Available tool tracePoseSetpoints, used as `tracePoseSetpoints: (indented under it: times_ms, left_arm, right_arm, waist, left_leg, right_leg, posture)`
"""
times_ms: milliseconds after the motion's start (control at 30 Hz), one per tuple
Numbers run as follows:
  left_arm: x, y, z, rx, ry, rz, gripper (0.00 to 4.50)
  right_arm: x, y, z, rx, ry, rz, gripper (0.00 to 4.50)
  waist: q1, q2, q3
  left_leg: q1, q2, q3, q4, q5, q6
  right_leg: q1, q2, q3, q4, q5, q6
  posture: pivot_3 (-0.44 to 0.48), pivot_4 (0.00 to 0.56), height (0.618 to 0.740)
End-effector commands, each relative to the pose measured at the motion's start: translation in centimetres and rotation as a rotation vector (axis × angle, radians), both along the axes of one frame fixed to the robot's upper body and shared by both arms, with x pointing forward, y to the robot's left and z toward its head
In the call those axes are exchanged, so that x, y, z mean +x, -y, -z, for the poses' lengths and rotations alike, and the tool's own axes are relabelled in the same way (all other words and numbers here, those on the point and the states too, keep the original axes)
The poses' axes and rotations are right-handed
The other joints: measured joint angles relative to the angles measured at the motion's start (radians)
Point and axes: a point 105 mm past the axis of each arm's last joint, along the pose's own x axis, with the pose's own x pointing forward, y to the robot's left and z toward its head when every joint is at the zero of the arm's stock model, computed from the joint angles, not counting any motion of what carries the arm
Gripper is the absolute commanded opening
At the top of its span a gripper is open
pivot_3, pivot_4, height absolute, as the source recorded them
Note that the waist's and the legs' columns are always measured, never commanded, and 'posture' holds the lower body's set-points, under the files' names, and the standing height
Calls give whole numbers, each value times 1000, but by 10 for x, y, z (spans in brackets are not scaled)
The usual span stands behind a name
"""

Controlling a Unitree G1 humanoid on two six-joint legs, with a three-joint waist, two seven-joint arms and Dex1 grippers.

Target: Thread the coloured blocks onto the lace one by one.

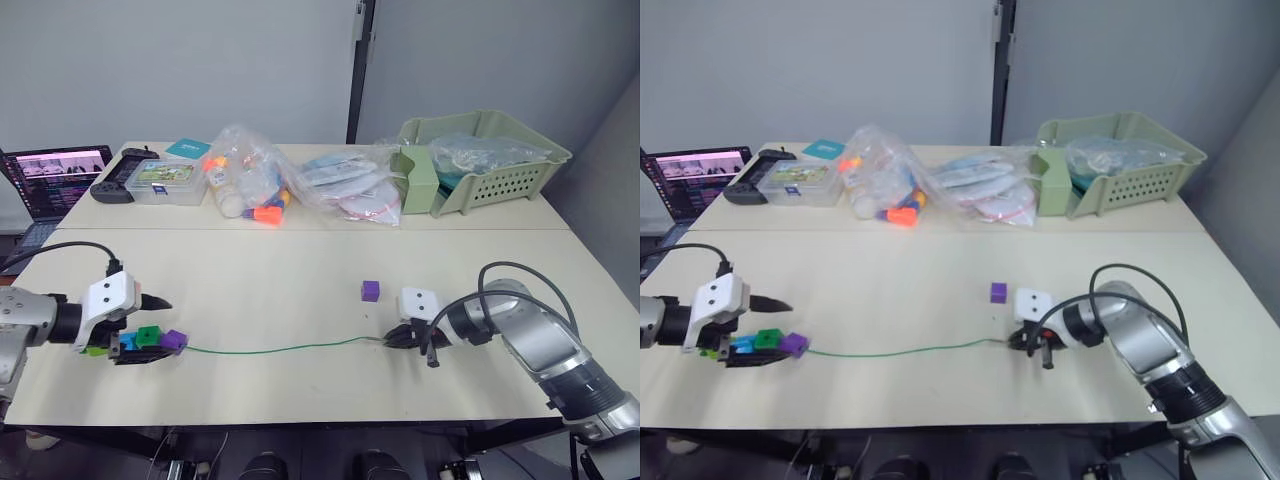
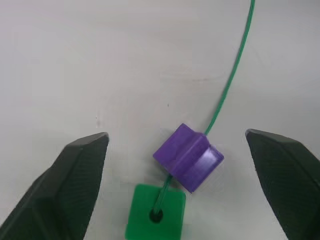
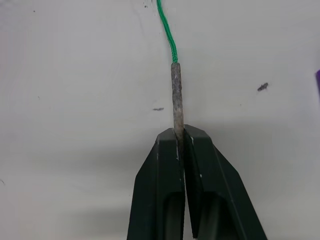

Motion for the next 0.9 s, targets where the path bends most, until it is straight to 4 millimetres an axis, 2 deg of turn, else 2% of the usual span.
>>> tracePoseSetpoints:
  times_ms: [33,133,200,267,433,500,600,767,900]
  left_arm:
    - [8,40,-21,-95,88,99,4453]
    - [7,71,-19,-139,80,176,4453]
    - [8,101,-16,-189,93,241,4453]
    - [10,123,-15,-239,106,276,4453]
    - [10,182,-1,-344,111,368,4453]
    - [7,204,12,-367,96,405,4453]
    - [8,217,19,-400,90,406,4453]
    - [12,227,43,-368,68,421,3021]
    - [17,230,50,-355,75,419,3021]
  right_arm:
    - [1,-12,-11,14,32,-50,0]
    - [1,-20,-14,19,35,-77,0]
    - [0,-27,-15,23,34,-103,0]
    - [-1,-32,-16,26,31,-120,0]
    - [-5,-40,-19,29,22,-147,0]
    - [-7,-41,-19,29,18,-150,0]
    - [-9,-41,-19,27,13,-146,0]
    - [-8,-32,-13,-10,15,-122,0]
    - [-5,-27,-10,-31,17,-100,0]
  waist:
    - [4,0,0]
    - [1,0,0]
    - [1,0,0]
    - [2,0,0]
    - [3,-1,0]
    - [4,-1,0]
    - [2,-1,0]
    - [0,0,0]
    - [2,0,0]
  left_leg:
    - [0,0,0,1,0,0]
    - [-1,0,0,1,0,0]
    - [-1,-1,-1,1,0,0]
    - [-1,0,-1,1,0,0]
    - [-2,-1,-2,3,0,0]
    - [-3,-2,-2,3,0,0]
    - [-3,-2,-3,3,0,0]
    - [-2,-2,-3,3,0,0]
    - [-3,-2,-3,3,0,0]
  right_leg:
    - [0,0,0,0,0,0]
    - [0,0,0,0,1,1]
    - [0,0,0,0,1,1]
    - [0,1,0,0,1,1]
    - [0,0,0,0,1,1]
    - [0,0,0,0,1,1]
    - [0,1,0,0,1,1]
    - [1,1,0,0,1,1]
    - [1,1,0,0,1,1]
  posture:
    - [0,150,740]
    - [0,150,740]
    - [0,150,740]
    - [0,150,740]
    - [0,150,740]
    - [0,150,740]
    - [0,150,740]
    - [0,150,740]
    - [0,150,740]
